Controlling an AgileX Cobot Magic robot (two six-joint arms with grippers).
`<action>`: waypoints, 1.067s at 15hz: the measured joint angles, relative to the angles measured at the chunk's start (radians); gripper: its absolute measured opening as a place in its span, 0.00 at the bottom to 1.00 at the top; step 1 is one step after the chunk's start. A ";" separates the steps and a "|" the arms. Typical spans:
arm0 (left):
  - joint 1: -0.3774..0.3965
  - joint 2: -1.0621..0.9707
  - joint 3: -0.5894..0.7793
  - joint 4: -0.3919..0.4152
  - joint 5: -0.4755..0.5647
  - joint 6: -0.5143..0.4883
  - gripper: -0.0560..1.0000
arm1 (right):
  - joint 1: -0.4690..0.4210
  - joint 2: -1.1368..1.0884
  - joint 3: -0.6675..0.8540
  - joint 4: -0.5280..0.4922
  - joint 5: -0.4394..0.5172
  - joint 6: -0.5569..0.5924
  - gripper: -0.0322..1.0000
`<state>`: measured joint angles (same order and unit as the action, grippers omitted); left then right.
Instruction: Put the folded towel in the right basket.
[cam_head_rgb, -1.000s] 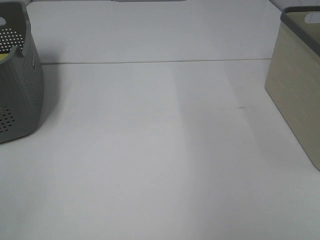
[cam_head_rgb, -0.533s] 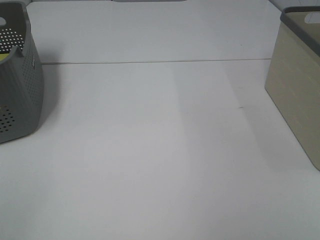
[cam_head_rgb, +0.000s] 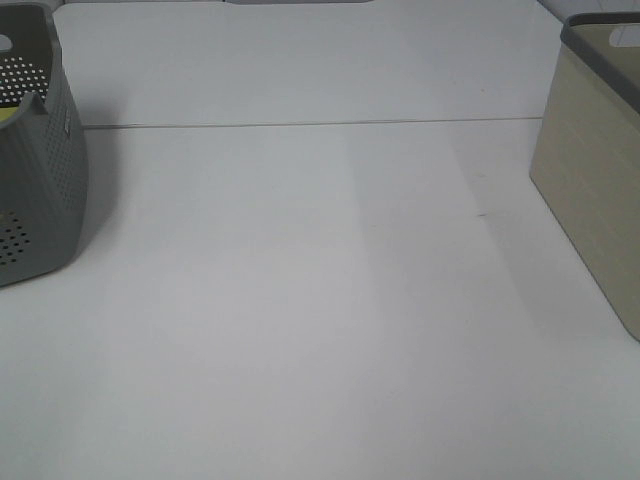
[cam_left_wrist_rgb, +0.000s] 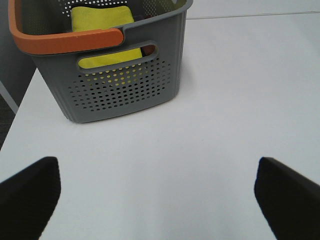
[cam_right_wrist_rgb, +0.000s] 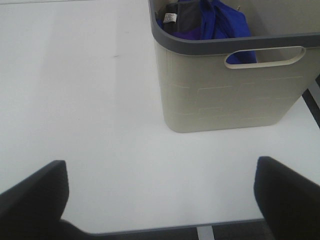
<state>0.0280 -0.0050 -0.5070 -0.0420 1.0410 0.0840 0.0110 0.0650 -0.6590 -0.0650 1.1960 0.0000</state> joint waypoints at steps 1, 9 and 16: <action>0.000 0.000 0.000 0.000 0.000 0.000 0.98 | 0.000 -0.020 0.023 -0.001 -0.023 0.015 0.97; 0.000 0.000 0.000 -0.008 0.000 0.000 0.98 | 0.000 -0.069 0.200 0.010 -0.079 0.040 0.95; 0.000 0.000 0.000 -0.008 0.000 0.000 0.98 | 0.000 -0.069 0.200 0.010 -0.079 0.039 0.95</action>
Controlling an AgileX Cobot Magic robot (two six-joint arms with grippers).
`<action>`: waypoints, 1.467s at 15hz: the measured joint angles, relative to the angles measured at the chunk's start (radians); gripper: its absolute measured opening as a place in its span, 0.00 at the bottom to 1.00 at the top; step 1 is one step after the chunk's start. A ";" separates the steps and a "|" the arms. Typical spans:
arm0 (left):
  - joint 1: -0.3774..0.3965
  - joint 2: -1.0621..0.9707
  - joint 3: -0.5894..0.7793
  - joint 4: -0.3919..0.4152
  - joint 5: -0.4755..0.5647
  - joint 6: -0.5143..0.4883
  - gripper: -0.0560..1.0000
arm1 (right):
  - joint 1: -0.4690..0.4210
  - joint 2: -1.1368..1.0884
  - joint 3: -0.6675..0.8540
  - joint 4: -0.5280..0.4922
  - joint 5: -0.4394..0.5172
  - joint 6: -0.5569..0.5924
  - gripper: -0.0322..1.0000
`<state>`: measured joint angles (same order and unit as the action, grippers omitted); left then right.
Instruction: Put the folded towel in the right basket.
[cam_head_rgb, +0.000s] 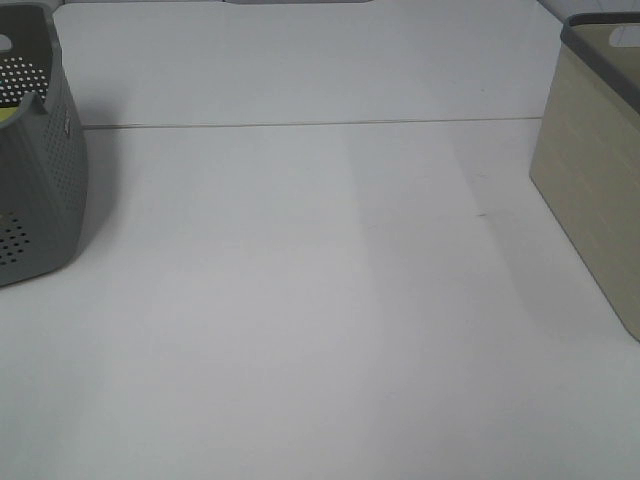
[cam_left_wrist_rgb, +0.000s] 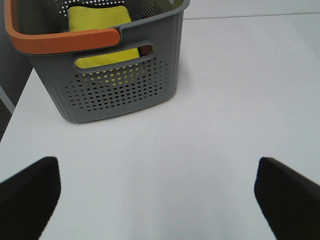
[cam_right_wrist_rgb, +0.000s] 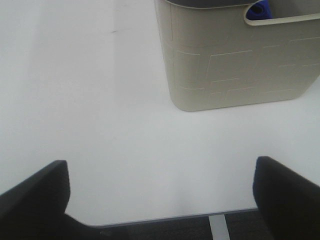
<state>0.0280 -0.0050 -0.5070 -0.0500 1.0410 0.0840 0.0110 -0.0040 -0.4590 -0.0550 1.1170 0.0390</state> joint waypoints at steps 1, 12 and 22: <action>0.000 0.000 0.000 0.000 0.000 0.000 0.98 | 0.000 0.000 0.000 0.000 0.000 0.000 0.95; 0.000 0.000 0.000 0.000 0.000 0.000 0.98 | 0.000 0.000 0.002 0.000 0.000 0.000 0.95; 0.000 0.000 0.000 0.000 0.000 0.000 0.98 | 0.000 0.000 0.002 0.000 0.000 0.000 0.95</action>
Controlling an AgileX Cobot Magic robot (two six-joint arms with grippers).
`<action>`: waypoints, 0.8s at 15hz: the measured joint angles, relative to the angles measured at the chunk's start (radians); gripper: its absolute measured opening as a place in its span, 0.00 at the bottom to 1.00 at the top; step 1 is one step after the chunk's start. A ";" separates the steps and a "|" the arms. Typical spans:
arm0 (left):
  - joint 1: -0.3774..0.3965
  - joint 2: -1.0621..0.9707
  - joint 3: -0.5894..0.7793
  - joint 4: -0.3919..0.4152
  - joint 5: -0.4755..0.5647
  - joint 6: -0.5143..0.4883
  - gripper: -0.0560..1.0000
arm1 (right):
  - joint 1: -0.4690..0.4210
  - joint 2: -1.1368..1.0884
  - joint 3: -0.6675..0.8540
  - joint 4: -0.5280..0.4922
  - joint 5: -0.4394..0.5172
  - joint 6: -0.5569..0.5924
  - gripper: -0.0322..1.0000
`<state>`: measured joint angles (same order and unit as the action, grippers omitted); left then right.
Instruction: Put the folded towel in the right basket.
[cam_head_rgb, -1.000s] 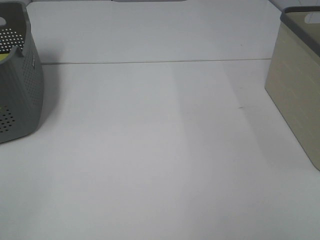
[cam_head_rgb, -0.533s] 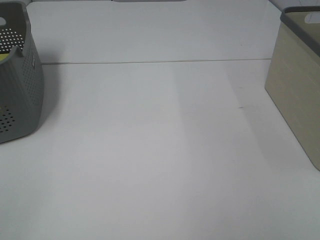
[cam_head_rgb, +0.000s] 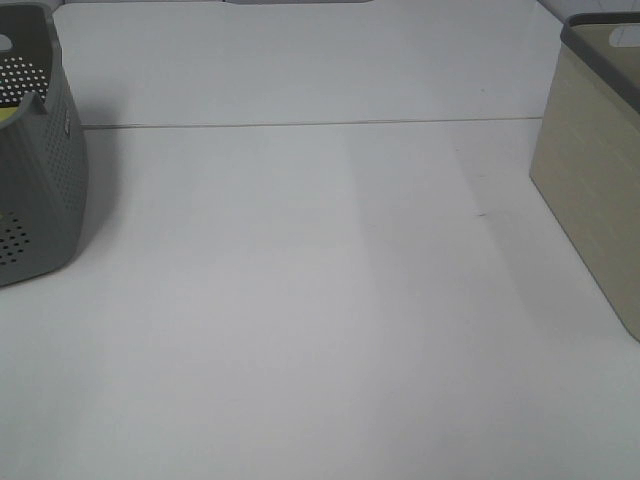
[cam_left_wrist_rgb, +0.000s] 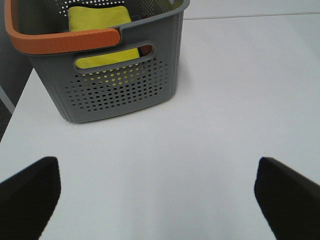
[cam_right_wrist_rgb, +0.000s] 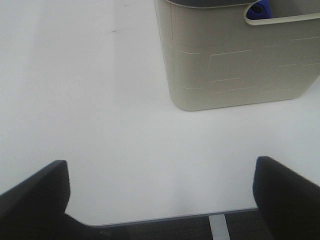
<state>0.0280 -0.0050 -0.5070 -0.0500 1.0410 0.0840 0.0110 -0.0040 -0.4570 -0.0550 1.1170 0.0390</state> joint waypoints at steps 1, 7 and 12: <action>0.000 0.000 0.000 0.000 0.000 0.000 0.98 | 0.000 0.000 0.000 0.000 0.000 0.000 0.95; 0.000 0.000 0.000 0.000 0.000 0.000 0.98 | 0.000 0.000 0.000 0.000 0.000 0.000 0.95; 0.000 0.000 0.000 0.000 0.000 0.000 0.98 | 0.000 0.000 0.000 0.000 0.000 0.000 0.95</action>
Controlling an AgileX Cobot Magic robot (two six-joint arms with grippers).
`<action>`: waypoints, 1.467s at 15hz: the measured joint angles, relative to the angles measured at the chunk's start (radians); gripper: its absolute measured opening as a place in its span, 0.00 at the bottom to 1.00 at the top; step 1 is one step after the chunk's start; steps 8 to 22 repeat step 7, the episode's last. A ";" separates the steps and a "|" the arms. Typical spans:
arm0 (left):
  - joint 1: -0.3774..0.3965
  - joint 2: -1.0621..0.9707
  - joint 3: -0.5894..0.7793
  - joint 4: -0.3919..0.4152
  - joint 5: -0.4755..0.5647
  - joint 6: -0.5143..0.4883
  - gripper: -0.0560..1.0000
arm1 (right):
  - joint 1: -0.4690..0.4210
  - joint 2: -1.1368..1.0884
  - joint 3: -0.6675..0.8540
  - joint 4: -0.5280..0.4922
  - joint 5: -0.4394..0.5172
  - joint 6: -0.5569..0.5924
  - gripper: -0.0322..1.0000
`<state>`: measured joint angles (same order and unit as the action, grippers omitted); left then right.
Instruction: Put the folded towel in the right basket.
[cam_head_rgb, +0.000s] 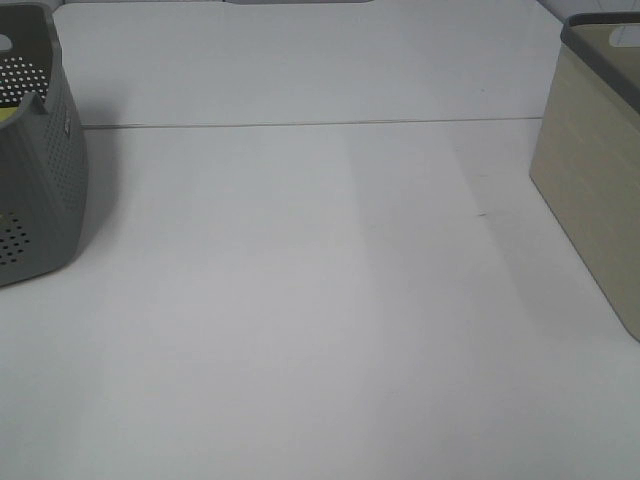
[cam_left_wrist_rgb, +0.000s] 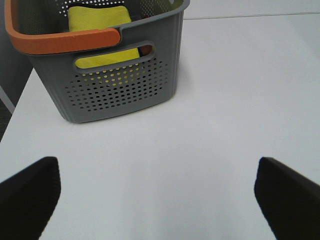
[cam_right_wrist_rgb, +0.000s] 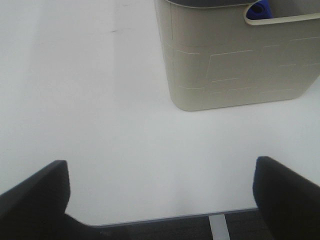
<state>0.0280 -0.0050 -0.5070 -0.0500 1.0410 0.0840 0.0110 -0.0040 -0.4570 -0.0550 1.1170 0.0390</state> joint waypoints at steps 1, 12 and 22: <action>0.000 0.000 0.000 0.000 0.000 0.000 0.98 | 0.000 0.000 0.000 0.000 0.000 0.000 0.95; 0.000 0.000 0.000 0.000 0.000 0.000 0.98 | 0.000 0.000 0.000 0.000 0.000 0.000 0.95; 0.000 0.000 0.000 0.000 0.000 0.000 0.98 | 0.000 0.000 0.000 0.000 0.000 0.000 0.95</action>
